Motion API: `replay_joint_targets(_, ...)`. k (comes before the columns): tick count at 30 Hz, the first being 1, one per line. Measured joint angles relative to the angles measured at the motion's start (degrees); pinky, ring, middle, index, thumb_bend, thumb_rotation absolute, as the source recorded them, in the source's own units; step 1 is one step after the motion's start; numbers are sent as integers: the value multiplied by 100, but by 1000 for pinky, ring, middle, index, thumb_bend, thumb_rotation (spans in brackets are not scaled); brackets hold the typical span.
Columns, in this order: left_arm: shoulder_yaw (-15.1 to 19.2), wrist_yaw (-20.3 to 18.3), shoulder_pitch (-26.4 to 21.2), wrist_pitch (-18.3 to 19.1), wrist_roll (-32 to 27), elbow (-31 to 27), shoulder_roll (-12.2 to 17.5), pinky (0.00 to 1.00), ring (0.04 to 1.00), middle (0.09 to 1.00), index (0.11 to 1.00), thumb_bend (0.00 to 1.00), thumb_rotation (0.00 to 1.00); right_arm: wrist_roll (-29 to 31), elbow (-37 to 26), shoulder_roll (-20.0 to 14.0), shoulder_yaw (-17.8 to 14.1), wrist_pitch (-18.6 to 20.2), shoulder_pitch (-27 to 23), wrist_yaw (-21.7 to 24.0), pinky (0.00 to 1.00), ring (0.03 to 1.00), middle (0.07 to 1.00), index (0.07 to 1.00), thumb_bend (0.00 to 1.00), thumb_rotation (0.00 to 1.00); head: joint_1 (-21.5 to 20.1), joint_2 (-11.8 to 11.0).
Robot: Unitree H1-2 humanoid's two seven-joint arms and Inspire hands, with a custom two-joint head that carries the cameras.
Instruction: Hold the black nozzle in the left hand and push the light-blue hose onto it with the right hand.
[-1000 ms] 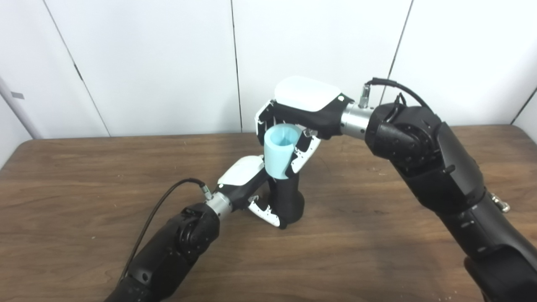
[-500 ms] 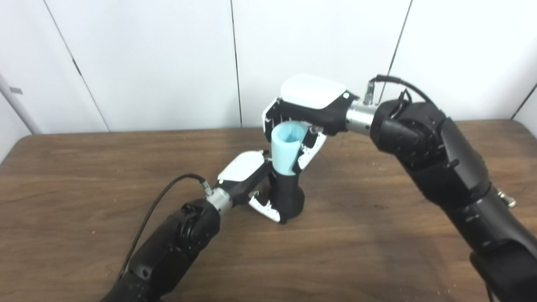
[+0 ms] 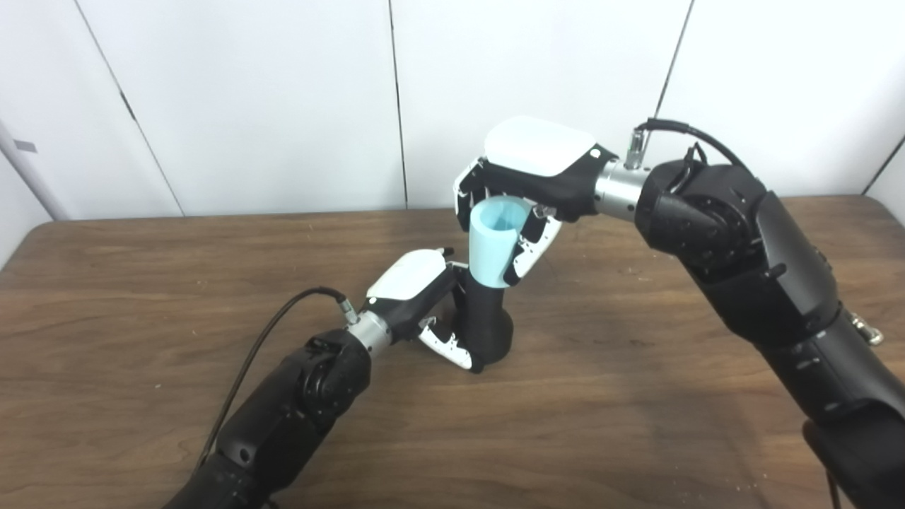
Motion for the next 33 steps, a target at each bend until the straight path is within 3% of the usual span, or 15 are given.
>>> replay_joint_targets(5,7,-10,1,-3,0,-3,0,1000,613,473,487,527,0,9,0,37,-31,55,104,-110,391,434,469,495,520,0,35,17)
replay_joint_targets(17,11,-13,1,-27,0,5,5,1000,614,469,489,527,0,109,-33,437,-81,693,240,-124,409,437,487,486,519,0,26,35)
replay_joint_targets(33,8,-30,-10,-14,0,2,3,1000,616,481,485,526,0,4,-74,443,-39,670,238,-116,455,485,477,470,518,0,18,70)
